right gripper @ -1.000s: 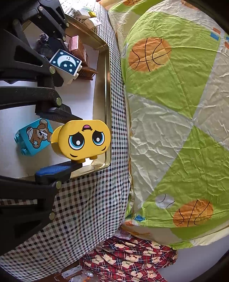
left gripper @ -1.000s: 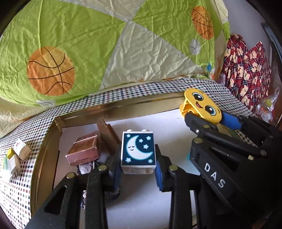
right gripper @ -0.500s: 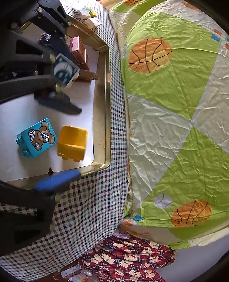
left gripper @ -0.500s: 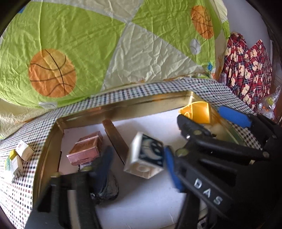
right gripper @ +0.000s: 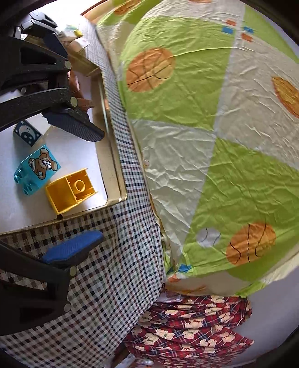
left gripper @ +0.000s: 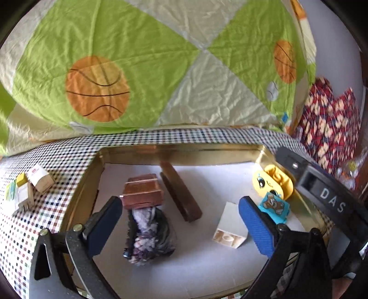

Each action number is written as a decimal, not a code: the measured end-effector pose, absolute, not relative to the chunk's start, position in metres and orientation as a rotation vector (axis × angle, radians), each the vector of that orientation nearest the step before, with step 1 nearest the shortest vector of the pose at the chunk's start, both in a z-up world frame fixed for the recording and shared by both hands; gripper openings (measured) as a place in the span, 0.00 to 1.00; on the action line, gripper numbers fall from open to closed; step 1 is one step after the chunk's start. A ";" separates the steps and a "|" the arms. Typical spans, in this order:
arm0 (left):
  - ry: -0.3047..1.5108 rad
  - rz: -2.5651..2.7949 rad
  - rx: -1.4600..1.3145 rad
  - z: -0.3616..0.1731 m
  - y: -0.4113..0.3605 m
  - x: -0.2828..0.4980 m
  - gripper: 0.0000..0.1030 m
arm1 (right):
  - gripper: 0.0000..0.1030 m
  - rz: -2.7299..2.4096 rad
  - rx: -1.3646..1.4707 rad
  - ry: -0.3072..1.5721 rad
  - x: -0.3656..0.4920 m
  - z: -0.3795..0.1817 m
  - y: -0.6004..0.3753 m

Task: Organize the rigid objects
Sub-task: 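Withdraw both tools from the tray toward the remaining boxes on the cloth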

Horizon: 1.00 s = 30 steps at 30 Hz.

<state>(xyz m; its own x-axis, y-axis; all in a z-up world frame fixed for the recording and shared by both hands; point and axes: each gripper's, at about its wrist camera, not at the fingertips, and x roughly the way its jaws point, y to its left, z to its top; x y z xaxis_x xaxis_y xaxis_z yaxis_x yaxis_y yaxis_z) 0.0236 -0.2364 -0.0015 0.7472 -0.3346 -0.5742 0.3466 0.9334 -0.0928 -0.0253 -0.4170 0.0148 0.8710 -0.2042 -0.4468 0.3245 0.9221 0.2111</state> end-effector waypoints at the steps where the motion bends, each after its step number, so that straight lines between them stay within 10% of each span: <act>1: 0.613 -0.359 -0.001 -0.001 -0.230 0.024 0.99 | 0.80 -0.282 0.291 0.408 -0.028 0.016 -0.417; 30: 0.399 -0.176 0.005 0.015 -0.128 -0.025 0.99 | 0.82 -0.586 0.284 0.043 -0.114 0.040 -0.389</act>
<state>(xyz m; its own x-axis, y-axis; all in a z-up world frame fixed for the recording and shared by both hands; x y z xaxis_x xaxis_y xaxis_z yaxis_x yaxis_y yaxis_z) -0.0250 -0.1278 0.0150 0.9064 -0.1699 -0.3868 0.1719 0.9847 -0.0296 -0.1141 -0.3894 0.0399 0.8334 -0.5394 -0.1204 0.5513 0.7954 0.2520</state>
